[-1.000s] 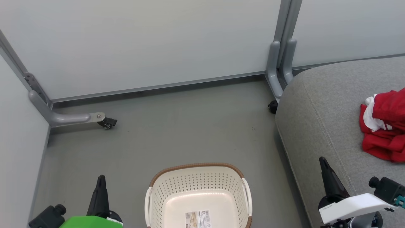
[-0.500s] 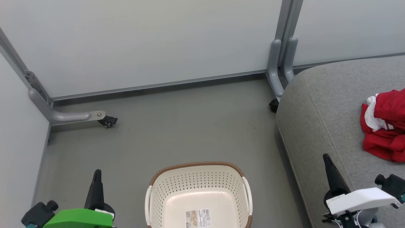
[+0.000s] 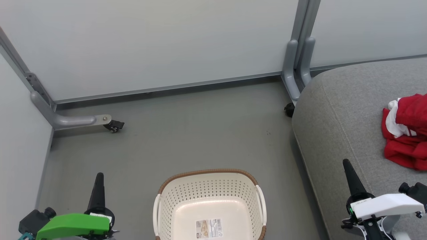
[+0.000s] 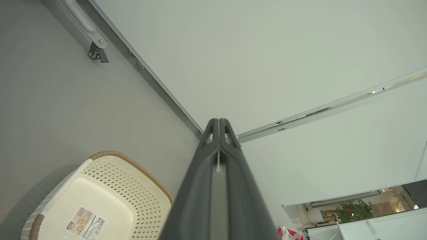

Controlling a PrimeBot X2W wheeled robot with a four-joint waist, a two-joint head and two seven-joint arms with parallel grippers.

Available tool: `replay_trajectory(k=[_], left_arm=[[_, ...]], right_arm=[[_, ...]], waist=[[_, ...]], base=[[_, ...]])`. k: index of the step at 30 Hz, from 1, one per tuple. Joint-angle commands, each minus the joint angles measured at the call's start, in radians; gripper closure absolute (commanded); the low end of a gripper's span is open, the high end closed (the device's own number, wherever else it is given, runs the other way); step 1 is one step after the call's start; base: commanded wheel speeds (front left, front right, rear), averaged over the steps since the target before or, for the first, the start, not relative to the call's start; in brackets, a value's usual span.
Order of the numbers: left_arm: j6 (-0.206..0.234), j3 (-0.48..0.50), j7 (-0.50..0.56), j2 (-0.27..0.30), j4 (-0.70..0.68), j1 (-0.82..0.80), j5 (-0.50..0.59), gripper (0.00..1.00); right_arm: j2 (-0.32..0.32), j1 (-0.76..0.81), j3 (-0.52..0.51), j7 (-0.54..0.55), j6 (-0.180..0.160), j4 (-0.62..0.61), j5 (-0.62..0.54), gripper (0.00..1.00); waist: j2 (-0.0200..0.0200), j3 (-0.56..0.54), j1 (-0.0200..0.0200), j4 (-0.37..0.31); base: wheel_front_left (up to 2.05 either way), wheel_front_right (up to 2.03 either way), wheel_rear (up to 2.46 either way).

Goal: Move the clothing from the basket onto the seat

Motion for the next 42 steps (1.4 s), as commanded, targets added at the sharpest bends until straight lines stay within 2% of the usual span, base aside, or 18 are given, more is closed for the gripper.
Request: replay_trajectory(k=[1, 42], left_arm=[[-0.006, 0.007, 0.006, 0.010, -0.003, -0.030, -0.030, 1.00], [-0.039, 0.071, 0.103, 0.004, 0.046, -0.106, -0.357, 1.00]], right_arm=[[-0.002, -0.024, -0.008, 0.008, 0.000, -0.001, 0.029, 1.00], [0.014, -0.083, -0.068, 0.105, -0.001, 0.064, 0.369, 1.00]], waist=[[0.0000, 0.001, 0.0000, 0.000], [0.0000, 0.017, 0.0000, 0.009]], base=[[0.00, 0.00, 0.00], [0.00, 0.00, 0.00]])
